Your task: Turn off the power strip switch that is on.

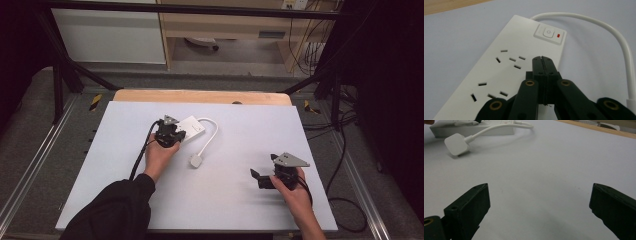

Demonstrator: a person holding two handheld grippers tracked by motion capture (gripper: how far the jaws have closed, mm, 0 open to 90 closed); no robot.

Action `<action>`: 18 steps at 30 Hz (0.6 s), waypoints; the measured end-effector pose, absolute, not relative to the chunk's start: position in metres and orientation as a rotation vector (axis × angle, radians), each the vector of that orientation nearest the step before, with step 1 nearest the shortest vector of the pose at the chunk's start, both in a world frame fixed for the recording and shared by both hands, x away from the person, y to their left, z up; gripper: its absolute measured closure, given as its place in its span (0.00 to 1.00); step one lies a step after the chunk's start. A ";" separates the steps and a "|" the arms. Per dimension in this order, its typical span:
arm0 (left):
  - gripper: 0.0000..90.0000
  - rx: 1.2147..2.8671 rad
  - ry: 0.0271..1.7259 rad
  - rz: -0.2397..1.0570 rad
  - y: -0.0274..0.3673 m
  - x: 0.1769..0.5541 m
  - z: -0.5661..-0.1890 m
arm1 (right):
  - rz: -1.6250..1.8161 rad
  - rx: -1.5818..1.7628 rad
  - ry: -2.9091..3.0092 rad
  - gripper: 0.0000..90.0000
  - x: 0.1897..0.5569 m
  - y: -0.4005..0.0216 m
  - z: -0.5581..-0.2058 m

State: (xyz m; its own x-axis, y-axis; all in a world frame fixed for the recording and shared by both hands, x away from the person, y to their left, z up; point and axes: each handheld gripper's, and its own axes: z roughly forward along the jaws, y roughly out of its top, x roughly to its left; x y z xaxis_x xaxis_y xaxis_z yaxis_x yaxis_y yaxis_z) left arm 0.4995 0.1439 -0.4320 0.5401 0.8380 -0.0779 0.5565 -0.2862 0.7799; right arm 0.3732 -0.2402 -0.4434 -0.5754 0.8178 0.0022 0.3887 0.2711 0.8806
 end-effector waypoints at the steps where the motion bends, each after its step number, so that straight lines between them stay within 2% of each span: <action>1: 1.00 1.981 1.130 0.450 0.144 0.499 -0.432 | 1.250 1.087 2.090 0.04 0.373 -0.240 -0.443; 18: 1.00 1.996 1.132 0.442 0.147 0.501 -0.433 | 1.246 1.082 2.098 0.04 0.373 -0.239 -0.444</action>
